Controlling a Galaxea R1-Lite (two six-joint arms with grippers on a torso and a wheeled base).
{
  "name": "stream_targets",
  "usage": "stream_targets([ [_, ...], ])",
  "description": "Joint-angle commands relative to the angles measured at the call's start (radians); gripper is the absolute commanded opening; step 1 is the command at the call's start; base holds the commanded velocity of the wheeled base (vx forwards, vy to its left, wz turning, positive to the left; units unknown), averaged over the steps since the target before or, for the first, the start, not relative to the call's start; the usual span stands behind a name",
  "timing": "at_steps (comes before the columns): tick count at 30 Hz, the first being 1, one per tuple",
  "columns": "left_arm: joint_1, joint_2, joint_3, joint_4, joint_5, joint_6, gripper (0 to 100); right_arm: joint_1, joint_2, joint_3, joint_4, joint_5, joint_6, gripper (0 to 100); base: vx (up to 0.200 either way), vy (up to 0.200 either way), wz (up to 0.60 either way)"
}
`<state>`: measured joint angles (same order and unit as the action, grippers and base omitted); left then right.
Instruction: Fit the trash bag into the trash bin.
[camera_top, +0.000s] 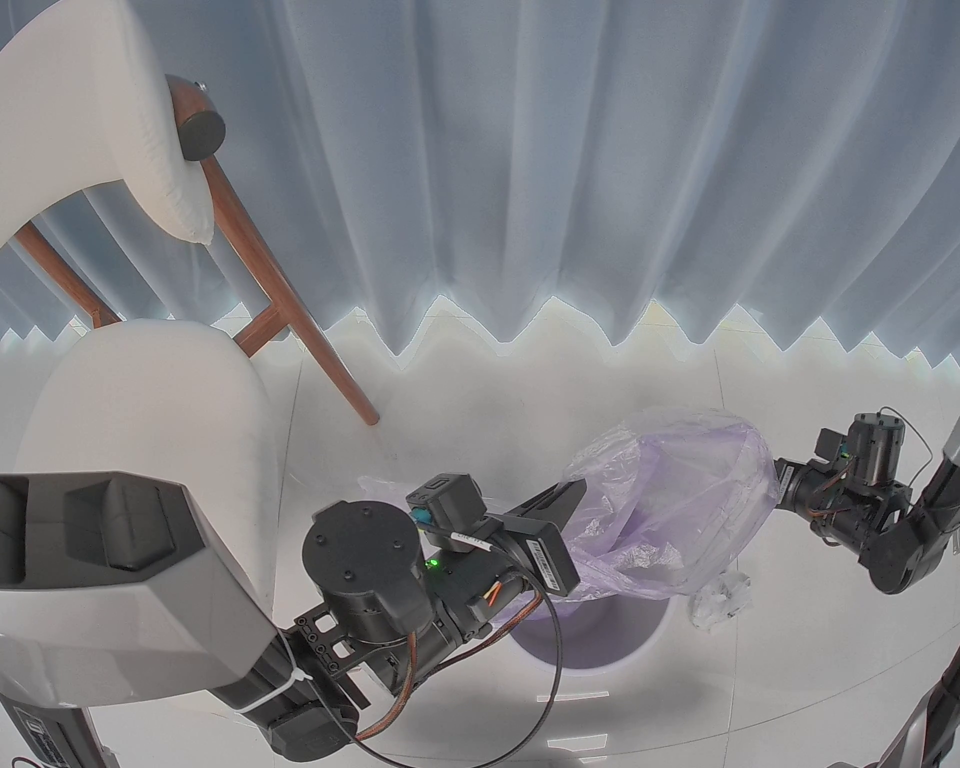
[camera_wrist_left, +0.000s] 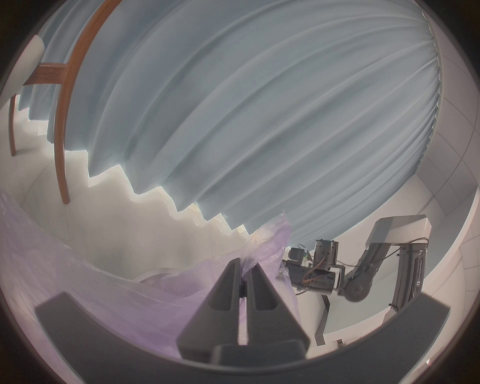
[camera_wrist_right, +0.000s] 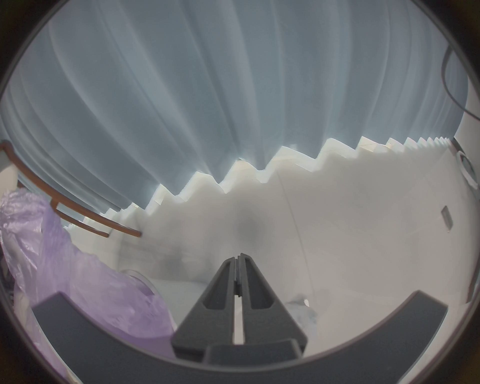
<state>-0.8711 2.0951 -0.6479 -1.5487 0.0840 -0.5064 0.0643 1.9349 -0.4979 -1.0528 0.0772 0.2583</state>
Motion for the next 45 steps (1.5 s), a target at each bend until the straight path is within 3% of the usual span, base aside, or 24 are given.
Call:
stream_targets([
  [1,-0.002,-0.010,0.001,-0.001,0.000,-0.001,0,0.163,0.203,0.062,-0.245,-0.043,0.091,0,0.000,0.000,0.00],
  [5,0.003,-0.004,-0.001,-0.001,0.000,-0.001,0,0.247,0.214,0.081,-0.319,-0.048,0.164,0,0.000,0.000,0.00],
  [20,0.007,0.033,-0.052,-0.001,0.010,-0.006,0,0.465,0.282,0.119,-0.380,-0.054,0.283,0,0.000,0.000,0.00],
  [22,0.007,0.033,-0.052,-0.001,0.010,-0.006,0,0.468,0.288,0.119,-0.385,-0.056,0.283,0,0.000,0.000,0.00],
  [23,0.007,0.042,-0.058,-0.001,0.010,-0.006,0,0.491,0.351,0.090,-0.437,-0.103,0.285,0,0.000,0.000,0.00],
  [28,0.007,0.057,-0.088,-0.002,0.033,-0.008,0,0.503,0.481,0.019,-0.518,-0.201,0.276,0,0.000,0.000,0.00],
  [34,0.006,0.060,-0.088,-0.002,0.036,-0.008,0,0.457,0.358,0.039,-0.513,-0.195,0.274,0,0.000,0.000,0.00],
  [39,0.006,0.063,-0.090,-0.002,0.036,-0.008,0,0.387,0.207,0.121,-0.412,-0.139,0.217,0,0.000,0.000,0.00],
  [41,0.006,0.063,-0.093,-0.002,0.037,-0.008,0,0.322,0.068,0.167,-0.260,-0.097,0.139,0,0.000,0.000,0.00],
  [45,0.007,0.062,-0.098,-0.002,0.039,-0.008,0,0.347,-0.077,0.194,-0.009,-0.024,0.139,0,0.000,0.000,0.00],
])
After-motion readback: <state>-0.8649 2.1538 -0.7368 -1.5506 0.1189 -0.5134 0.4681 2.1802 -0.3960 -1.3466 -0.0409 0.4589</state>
